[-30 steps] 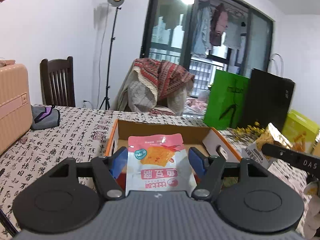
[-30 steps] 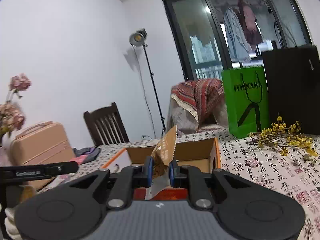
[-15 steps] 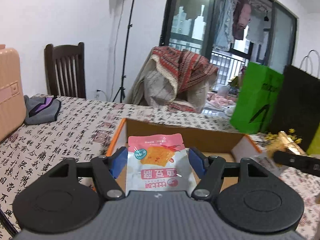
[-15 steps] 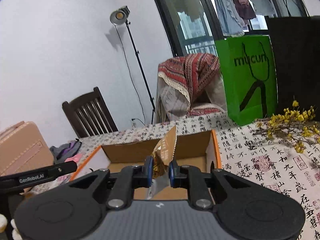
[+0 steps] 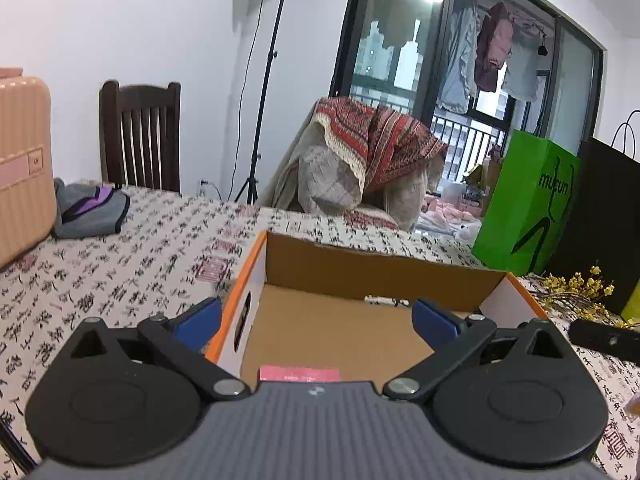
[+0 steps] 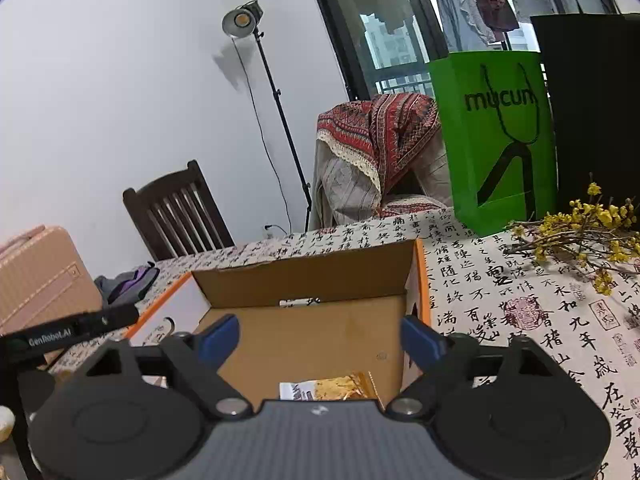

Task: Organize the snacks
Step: 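Move both tools back to the snack pile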

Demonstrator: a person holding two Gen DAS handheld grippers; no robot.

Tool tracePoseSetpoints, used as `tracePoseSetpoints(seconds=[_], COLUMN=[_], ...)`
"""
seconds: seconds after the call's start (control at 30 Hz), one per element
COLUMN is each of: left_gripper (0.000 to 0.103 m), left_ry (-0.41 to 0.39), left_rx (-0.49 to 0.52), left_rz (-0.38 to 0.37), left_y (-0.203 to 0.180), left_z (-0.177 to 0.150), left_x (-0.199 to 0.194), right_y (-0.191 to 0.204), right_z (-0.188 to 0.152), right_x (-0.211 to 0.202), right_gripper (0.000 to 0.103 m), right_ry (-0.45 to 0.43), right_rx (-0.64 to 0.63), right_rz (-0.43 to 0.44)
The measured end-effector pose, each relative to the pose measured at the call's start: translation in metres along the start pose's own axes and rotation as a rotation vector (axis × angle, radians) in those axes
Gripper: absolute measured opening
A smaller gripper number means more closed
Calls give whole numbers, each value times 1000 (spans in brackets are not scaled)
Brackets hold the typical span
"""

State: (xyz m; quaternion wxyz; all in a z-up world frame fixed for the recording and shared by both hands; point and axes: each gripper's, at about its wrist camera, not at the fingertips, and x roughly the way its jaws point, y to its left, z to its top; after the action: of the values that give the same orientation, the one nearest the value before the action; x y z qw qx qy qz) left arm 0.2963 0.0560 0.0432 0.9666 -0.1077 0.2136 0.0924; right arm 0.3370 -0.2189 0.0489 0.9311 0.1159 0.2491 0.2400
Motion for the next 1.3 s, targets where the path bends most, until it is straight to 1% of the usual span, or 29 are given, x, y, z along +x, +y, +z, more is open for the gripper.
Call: tracePoseSetpoints(seconds=[0.03, 0.13, 0.27, 0.47, 0.63, 0.87, 1.07, 1.3], left_gripper=[103, 103, 103, 103, 103, 103, 103, 103], left_ry=[5, 10, 6, -7, -26, -49, -50, -36], left_rx=[3, 9, 11, 11, 27, 48, 69, 91], left_rz=[-1, 1, 1, -16, -19, -27, -36, -37], left_y=[0, -3, -6, -11, -10, -2, 9, 24], left_z=[0, 0, 4, 12, 12, 3, -19, -45], left_x=[0, 0, -9, -37, -63, -102, -134, -160], right_y=[-1, -1, 9, 32, 53, 79, 96, 107], right_z=[0, 0, 2, 5, -1, -23, -51, -89], right_x=[-2, -3, -12, -41, -70, -105, -131, -159], right_gripper=[103, 103, 103, 103, 103, 103, 103, 103], right_ry=[-6, -6, -29, -77, -107, -132, -136, -123], right_rx=[5, 2, -37, -102, -160, -214, -253, -263], right_rz=[-1, -19, -30, -56, -60, -33, -27, -19])
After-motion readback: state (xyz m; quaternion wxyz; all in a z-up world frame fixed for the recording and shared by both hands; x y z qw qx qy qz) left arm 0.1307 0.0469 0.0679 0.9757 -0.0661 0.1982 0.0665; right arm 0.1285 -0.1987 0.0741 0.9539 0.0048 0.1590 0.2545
